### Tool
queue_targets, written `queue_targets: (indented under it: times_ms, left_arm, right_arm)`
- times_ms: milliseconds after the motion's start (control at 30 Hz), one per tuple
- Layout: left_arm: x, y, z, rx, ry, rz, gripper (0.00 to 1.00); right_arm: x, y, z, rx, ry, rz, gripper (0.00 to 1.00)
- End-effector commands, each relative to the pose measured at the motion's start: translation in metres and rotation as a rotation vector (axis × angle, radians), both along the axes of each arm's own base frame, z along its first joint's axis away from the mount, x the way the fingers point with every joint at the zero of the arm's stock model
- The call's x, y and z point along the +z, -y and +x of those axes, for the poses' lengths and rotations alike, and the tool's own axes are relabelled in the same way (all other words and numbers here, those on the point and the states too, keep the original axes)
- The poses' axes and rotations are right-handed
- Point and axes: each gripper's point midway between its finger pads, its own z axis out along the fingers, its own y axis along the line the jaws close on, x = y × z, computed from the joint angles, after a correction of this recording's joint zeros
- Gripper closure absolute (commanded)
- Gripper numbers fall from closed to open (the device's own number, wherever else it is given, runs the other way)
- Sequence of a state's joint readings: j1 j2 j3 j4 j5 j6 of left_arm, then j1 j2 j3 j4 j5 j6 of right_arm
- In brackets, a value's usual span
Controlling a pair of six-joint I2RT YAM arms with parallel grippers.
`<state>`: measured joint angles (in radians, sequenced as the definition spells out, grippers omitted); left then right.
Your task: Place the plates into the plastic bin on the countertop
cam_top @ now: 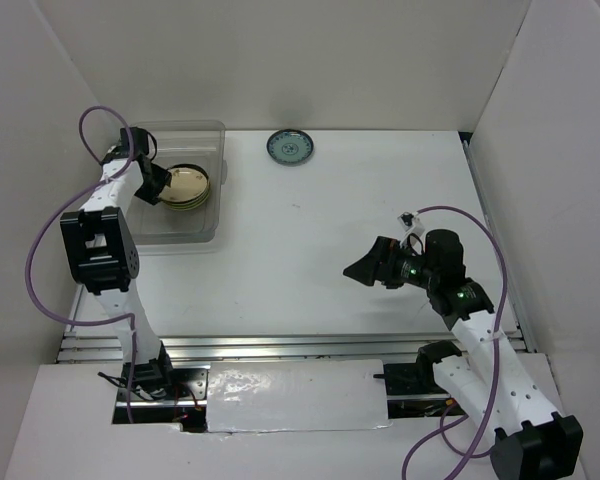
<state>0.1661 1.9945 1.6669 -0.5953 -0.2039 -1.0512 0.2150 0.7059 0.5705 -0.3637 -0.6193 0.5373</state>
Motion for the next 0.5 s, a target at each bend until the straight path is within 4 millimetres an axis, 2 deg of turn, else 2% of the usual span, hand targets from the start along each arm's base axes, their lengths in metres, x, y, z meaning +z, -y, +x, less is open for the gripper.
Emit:
queue_targets:
  times_ms: [0, 33, 67, 100, 133, 200, 233, 300, 333, 367, 400, 433, 467]
  left_arm:
    - [0.006, 0.003, -0.007, -0.018, -0.025, 0.015, 0.39]
    - [0.017, 0.002, -0.01, -0.011, -0.007, 0.021, 0.29]
    - [0.017, 0.004, -0.015, -0.009, -0.011, 0.023, 0.21]
    - [0.031, 0.006, -0.016, -0.016, 0.019, 0.035, 0.02]
    - [0.034, 0.007, -0.02, -0.023, 0.012, 0.047, 0.01]
    - [0.055, 0.012, -0.023, -0.045, 0.035, 0.083, 0.01]
    - [0.057, 0.013, -0.032, -0.051, 0.003, 0.096, 0.01]
    - [0.085, 0.018, -0.04, -0.067, 0.031, 0.145, 0.01]
    - [0.092, 0.022, -0.045, -0.093, 0.041, 0.162, 0.01]
    - [0.088, 0.03, -0.05, -0.121, 0.054, 0.167, 0.01]
    - [0.109, 0.054, -0.054, -0.218, 0.125, 0.172, 0.01]
    - [0.11, 0.064, -0.054, -0.258, 0.16, 0.165, 0.01]
    - [0.107, 0.094, -0.052, -0.345, 0.202, 0.159, 0.01]
  right_arm:
    - [0.024, 0.0, 0.0, 0.013, 0.075, 0.013, 0.0]
    - [0.025, 0.0, 0.0, 0.011, 0.075, 0.016, 0.0]
    - [0.026, -0.001, 0.0, 0.011, 0.077, 0.02, 0.0]
    - [0.027, -0.002, -0.001, 0.017, 0.079, 0.026, 0.0]
    - [0.028, -0.002, -0.001, 0.017, 0.079, 0.028, 0.0]
    - [0.03, -0.003, 0.0, 0.015, 0.085, 0.034, 0.0]
    - [0.03, -0.003, 0.0, 0.015, 0.086, 0.035, 0.0]
    - [0.028, -0.003, 0.003, 0.002, 0.082, 0.038, 0.0]
    - [0.026, -0.003, 0.005, -0.006, 0.081, 0.038, 0.0]
    - [0.019, -0.003, 0.007, -0.018, 0.062, 0.036, 0.0]
    - [0.019, -0.003, 0.01, -0.031, 0.059, 0.05, 0.0]
    - [0.016, -0.003, 0.013, -0.049, 0.048, 0.055, 0.0]
    - [0.008, -0.001, 0.015, -0.075, 0.035, 0.053, 0.0]
